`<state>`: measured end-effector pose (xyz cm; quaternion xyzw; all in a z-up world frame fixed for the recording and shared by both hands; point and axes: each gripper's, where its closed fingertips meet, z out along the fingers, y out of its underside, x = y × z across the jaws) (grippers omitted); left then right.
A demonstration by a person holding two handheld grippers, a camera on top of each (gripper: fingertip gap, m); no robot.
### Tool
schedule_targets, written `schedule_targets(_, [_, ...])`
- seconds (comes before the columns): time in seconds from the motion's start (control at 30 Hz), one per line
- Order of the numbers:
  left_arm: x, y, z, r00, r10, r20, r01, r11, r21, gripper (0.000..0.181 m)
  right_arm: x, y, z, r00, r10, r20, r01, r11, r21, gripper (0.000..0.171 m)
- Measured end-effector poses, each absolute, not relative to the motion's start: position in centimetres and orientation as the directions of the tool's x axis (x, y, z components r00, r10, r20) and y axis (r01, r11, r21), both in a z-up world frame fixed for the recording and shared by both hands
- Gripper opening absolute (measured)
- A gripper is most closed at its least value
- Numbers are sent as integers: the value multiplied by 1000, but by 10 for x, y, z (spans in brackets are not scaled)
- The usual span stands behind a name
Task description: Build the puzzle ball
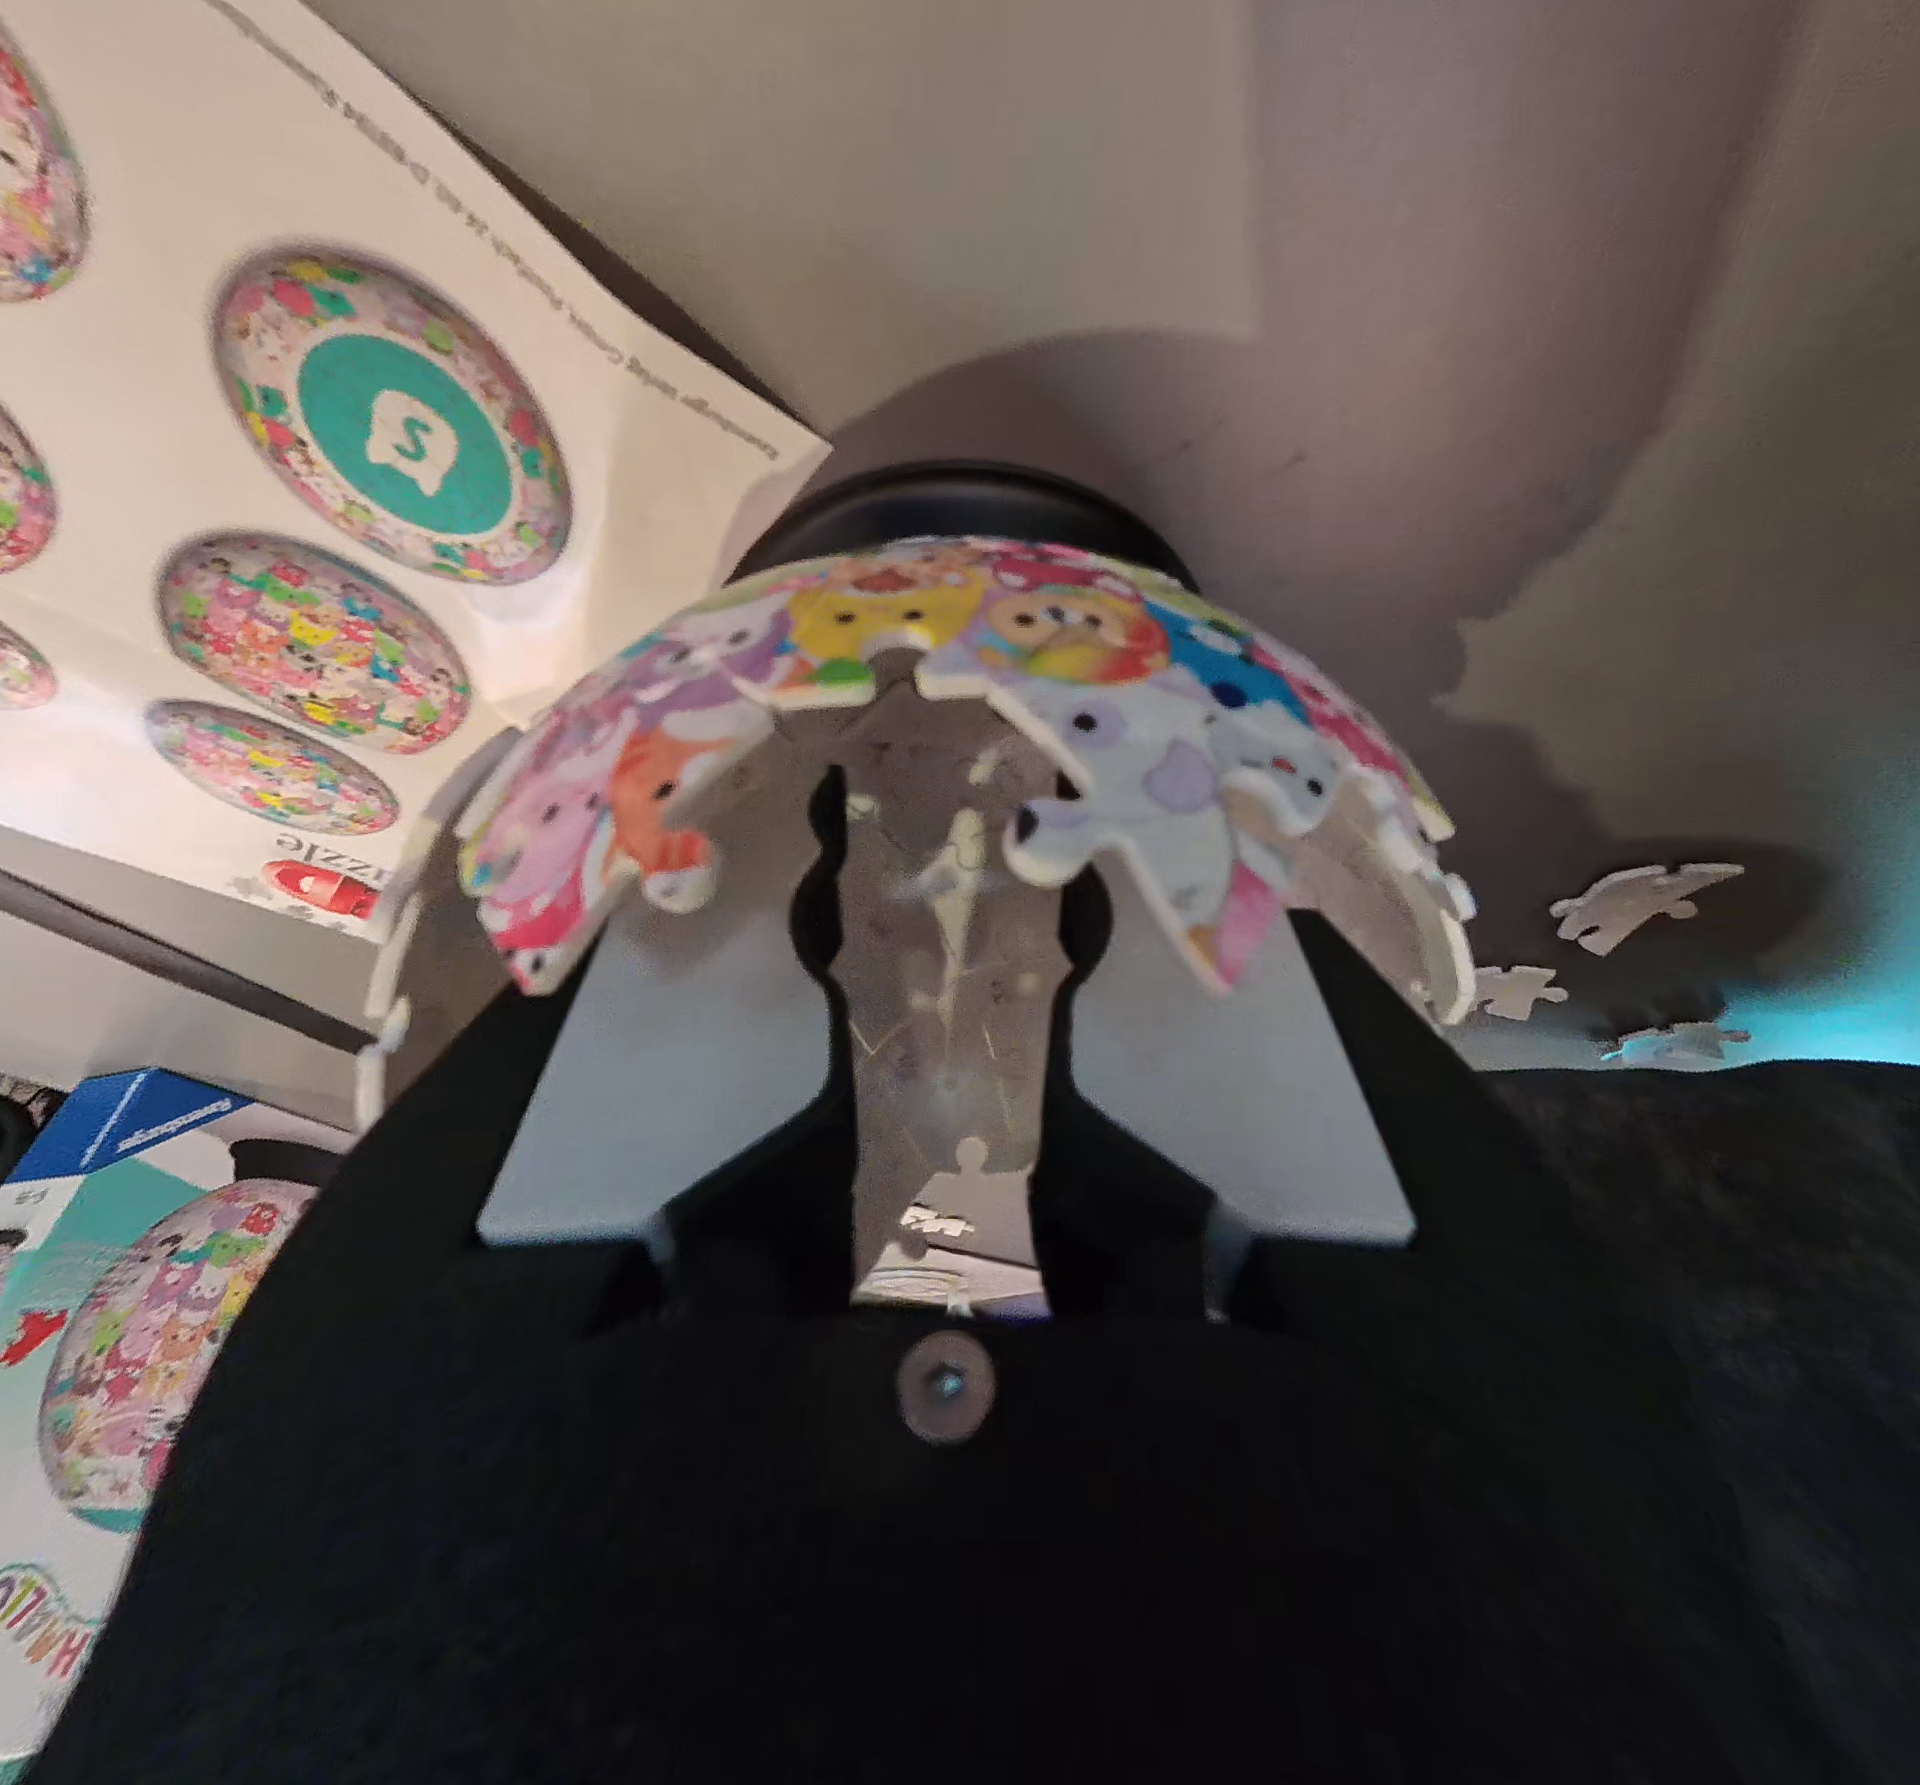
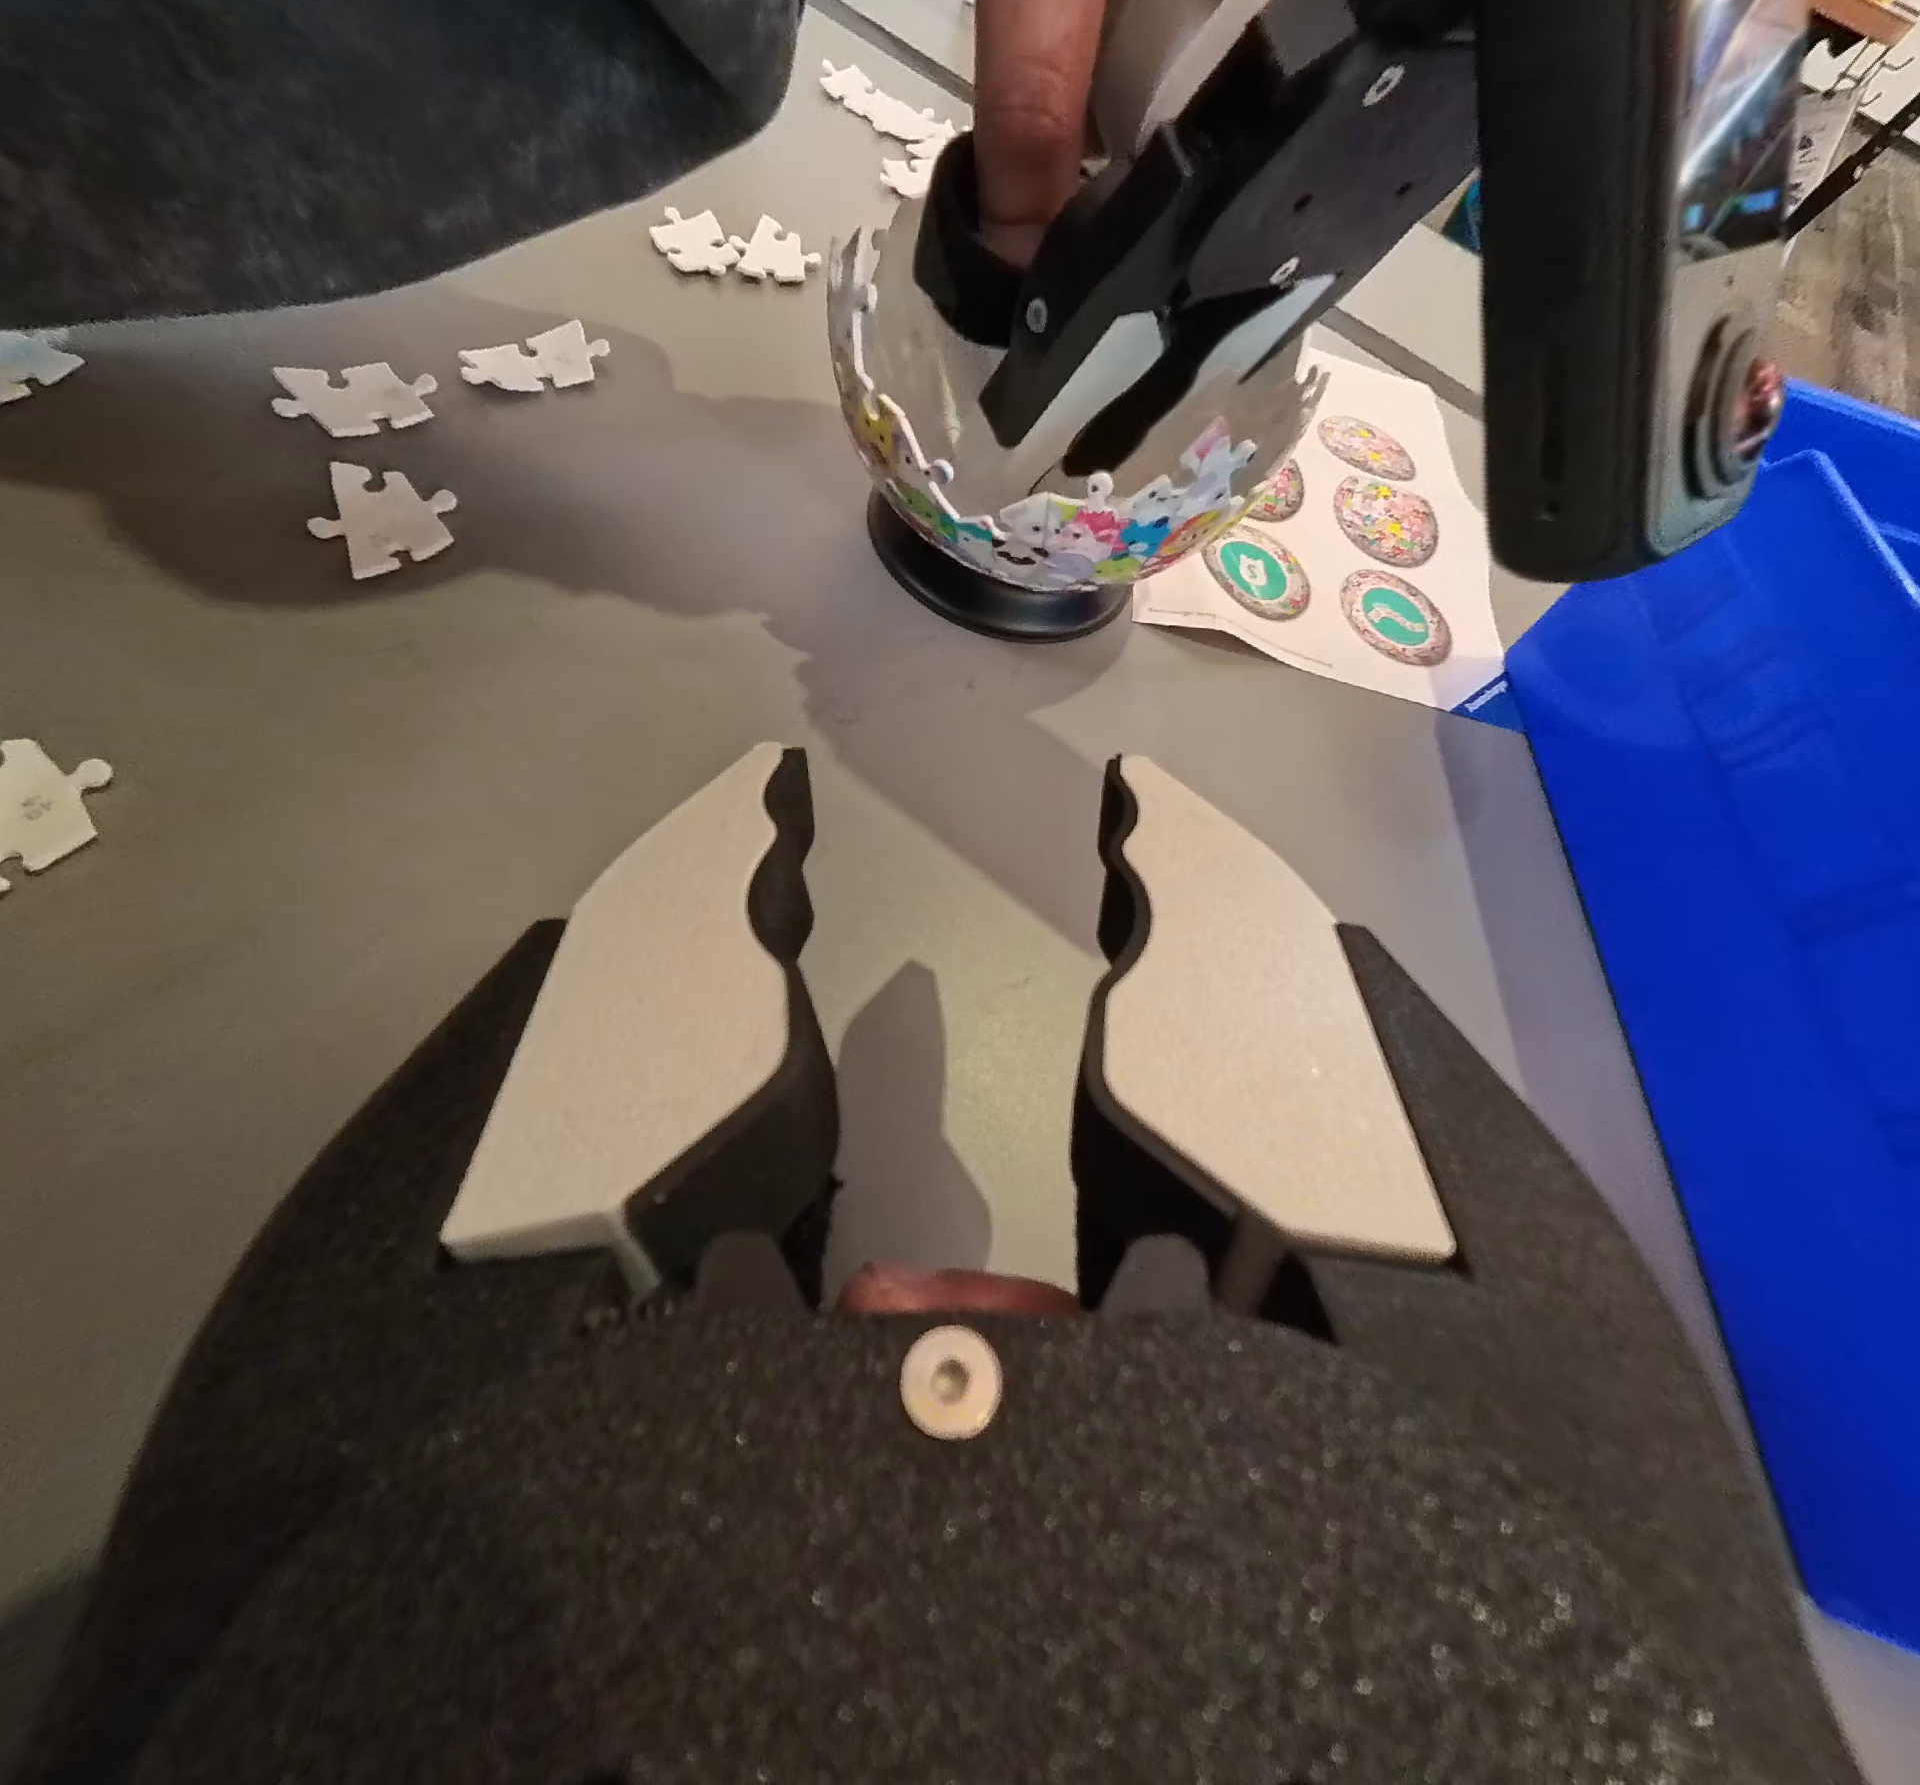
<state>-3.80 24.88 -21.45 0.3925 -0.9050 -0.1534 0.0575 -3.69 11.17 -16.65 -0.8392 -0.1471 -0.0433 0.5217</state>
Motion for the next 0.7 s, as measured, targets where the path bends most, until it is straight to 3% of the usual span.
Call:
schedule_targets(0.13, [-38, 249, -218, -683, -730, -18, -691, 638, 340, 52, -37, 112, -167, 953, 201, 226, 292, -412, -863, 53])
schedule_targets(0.7, [-39, 249, -222, -700, -714, 18, -656, 652, 381, 27, -38, 111, -167, 951, 207, 228, 297, -414, -861, 53])
